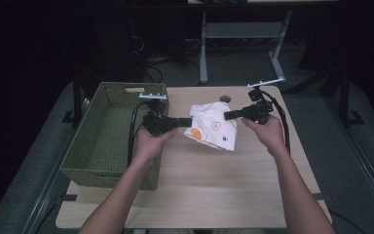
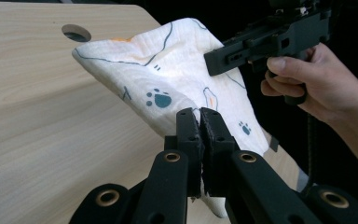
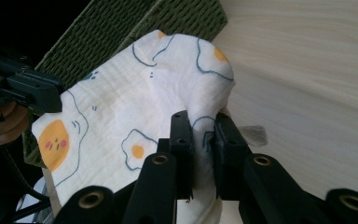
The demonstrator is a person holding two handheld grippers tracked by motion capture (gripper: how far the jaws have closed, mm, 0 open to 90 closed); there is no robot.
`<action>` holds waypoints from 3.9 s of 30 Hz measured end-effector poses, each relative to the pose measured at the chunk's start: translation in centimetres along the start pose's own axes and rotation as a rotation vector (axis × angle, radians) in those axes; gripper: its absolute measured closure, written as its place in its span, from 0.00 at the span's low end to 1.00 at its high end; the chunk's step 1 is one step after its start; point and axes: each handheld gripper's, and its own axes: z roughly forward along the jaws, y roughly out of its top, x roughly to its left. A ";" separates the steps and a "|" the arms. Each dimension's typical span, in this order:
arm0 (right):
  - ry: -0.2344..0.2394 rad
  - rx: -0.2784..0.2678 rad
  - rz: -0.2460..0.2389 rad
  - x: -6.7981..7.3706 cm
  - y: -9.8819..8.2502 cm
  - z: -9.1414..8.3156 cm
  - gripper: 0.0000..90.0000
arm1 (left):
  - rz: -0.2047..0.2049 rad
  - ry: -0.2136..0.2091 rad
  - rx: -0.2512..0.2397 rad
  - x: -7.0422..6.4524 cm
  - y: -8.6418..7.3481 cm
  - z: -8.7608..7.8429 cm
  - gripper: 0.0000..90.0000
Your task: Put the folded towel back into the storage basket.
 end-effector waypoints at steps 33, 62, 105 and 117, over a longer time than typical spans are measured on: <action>0.027 0.015 -0.084 7.7 5.9 4.8 0.89 | -0.001 0.021 -0.057 3.5 1.1 -9.7 0.98; 0.056 0.057 -0.145 13.6 9.5 11.3 0.89 | -0.053 0.064 -0.107 7.1 -0.8 -17.5 0.98; 0.093 0.127 -0.122 15.4 9.4 19.7 0.88 | -0.160 0.149 -0.101 11.6 -4.7 -21.8 0.98; 0.097 0.125 -0.113 15.1 8.9 20.9 0.88 | -0.180 0.172 -0.075 12.4 -5.3 -21.6 0.98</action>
